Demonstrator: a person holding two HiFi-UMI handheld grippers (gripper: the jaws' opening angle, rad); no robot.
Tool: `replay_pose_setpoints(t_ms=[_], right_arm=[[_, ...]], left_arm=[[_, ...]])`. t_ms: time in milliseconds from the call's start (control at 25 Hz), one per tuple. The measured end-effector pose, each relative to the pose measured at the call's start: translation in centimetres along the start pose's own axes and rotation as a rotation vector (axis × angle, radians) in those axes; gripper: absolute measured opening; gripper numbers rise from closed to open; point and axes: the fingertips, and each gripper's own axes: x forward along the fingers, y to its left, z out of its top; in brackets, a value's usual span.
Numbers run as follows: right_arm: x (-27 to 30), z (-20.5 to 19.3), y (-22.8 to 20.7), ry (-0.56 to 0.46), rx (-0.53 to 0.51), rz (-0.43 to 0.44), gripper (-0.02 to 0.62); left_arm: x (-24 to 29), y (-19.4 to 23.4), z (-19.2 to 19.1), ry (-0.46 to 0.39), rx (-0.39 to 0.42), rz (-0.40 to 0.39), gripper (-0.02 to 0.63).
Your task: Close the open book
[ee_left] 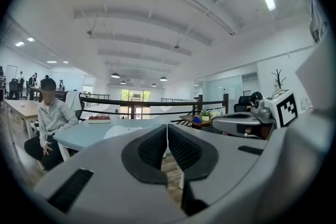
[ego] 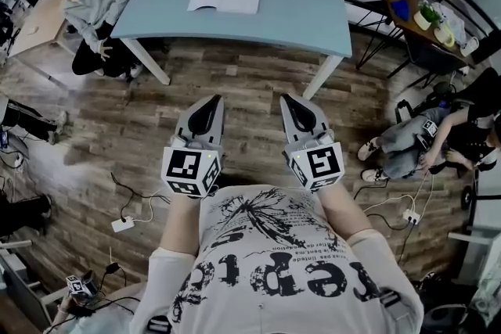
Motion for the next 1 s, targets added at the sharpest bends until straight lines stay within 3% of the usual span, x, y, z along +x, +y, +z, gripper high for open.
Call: replay_pose_setpoints(t_ms=[600,1000], right_arm=[[1.2,-0.4,-1.1,-0.016,0.067,-0.014,0.009],[6.6,-2.7,-0.9,0.028,0.066,-0.028,0.011]], left_arm=[[1.0,1.1,-0.8,0.006,-0.012,-0.005,0.021],[4.1,6.1,-2.6,0.018,-0.03,-0.017,0.021]])
